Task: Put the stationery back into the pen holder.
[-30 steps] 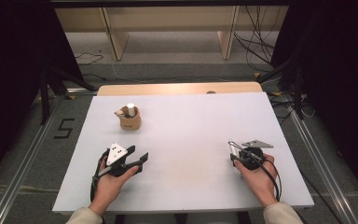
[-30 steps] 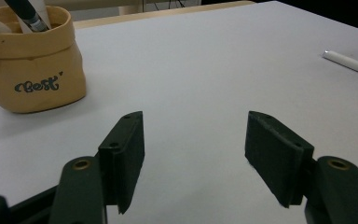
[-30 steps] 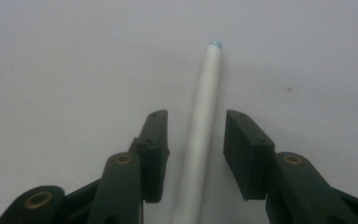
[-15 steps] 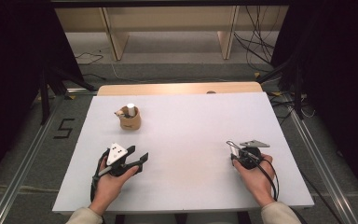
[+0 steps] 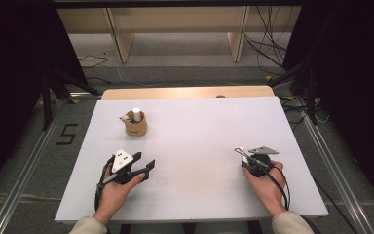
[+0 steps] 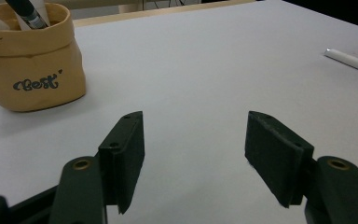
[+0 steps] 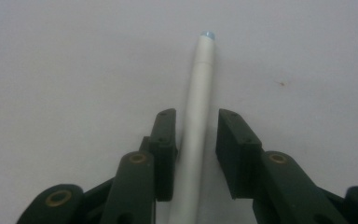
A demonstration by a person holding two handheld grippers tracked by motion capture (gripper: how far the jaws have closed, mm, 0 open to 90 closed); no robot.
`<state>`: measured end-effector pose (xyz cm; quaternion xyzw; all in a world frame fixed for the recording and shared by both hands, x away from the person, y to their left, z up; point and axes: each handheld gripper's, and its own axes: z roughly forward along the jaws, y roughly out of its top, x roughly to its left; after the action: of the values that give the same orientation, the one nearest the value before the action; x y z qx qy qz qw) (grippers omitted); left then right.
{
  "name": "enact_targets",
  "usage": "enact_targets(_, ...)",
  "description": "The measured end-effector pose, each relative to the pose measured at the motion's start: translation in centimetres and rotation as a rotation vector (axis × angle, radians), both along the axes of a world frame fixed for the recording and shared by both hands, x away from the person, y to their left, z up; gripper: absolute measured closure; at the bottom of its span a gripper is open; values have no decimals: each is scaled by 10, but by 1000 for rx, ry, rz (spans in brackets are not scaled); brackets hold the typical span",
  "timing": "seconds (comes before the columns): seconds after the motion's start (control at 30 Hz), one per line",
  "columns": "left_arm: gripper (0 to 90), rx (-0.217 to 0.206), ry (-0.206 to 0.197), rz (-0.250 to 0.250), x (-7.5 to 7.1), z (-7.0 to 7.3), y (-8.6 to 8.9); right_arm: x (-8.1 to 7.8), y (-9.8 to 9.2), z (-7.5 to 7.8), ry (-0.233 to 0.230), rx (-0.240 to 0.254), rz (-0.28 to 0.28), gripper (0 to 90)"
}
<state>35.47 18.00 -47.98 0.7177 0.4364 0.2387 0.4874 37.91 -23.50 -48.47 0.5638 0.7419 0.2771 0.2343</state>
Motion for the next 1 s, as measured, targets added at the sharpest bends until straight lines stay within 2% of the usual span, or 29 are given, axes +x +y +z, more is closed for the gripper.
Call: enact_targets(1.0,373,0,-3,0,0,0,0,0,3,0,21,15,-29,775)
